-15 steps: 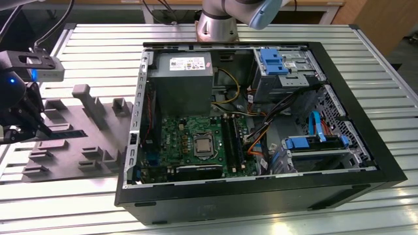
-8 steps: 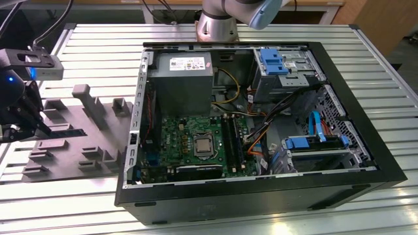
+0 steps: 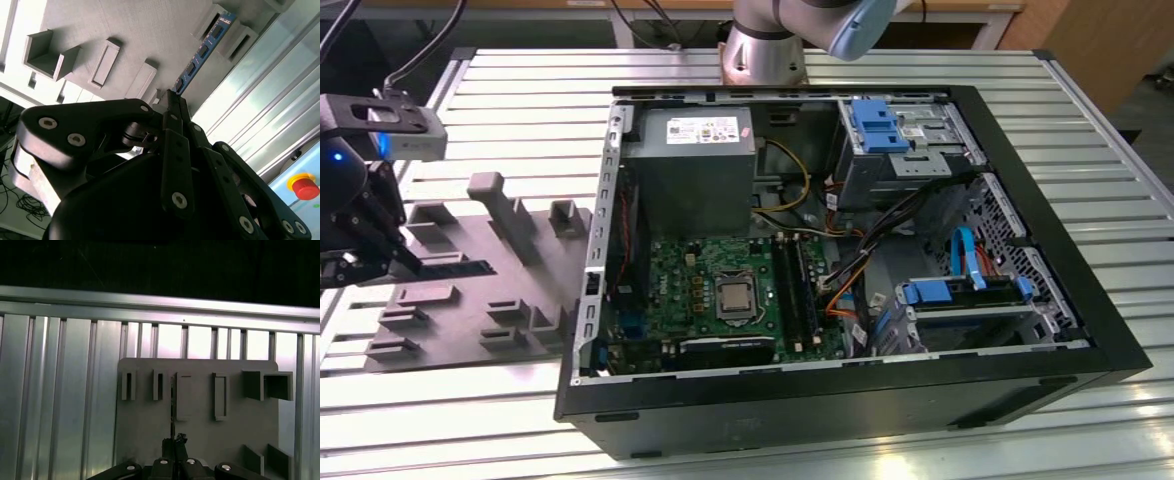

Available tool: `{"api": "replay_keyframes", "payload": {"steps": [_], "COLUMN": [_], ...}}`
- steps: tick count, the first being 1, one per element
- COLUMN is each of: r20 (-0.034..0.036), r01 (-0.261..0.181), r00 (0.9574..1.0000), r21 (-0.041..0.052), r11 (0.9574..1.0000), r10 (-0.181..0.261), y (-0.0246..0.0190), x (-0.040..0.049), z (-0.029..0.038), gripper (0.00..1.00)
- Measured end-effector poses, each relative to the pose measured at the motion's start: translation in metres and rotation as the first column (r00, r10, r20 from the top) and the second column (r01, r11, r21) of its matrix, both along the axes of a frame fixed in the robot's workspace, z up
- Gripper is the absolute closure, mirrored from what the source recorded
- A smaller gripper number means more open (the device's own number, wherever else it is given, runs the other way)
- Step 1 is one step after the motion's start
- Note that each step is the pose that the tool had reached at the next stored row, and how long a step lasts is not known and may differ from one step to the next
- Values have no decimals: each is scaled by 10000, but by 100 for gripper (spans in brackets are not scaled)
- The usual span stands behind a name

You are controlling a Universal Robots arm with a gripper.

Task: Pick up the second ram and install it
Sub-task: 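Pick up the second ram and move it above second insertion slot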

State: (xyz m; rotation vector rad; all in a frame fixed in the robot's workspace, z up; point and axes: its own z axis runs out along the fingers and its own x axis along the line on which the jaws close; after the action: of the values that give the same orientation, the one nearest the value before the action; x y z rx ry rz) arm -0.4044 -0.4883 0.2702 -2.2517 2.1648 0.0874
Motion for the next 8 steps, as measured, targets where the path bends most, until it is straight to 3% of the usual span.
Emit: {"api": "replay_keyframes", "payload": {"steps": [8], "r20": [-1], "r01": [0], "r00": [10000], "r21": [27], "r11": [10000], "r10": [0], "y": [1], "x": [0], "z": [39], "gripper": [88]}}
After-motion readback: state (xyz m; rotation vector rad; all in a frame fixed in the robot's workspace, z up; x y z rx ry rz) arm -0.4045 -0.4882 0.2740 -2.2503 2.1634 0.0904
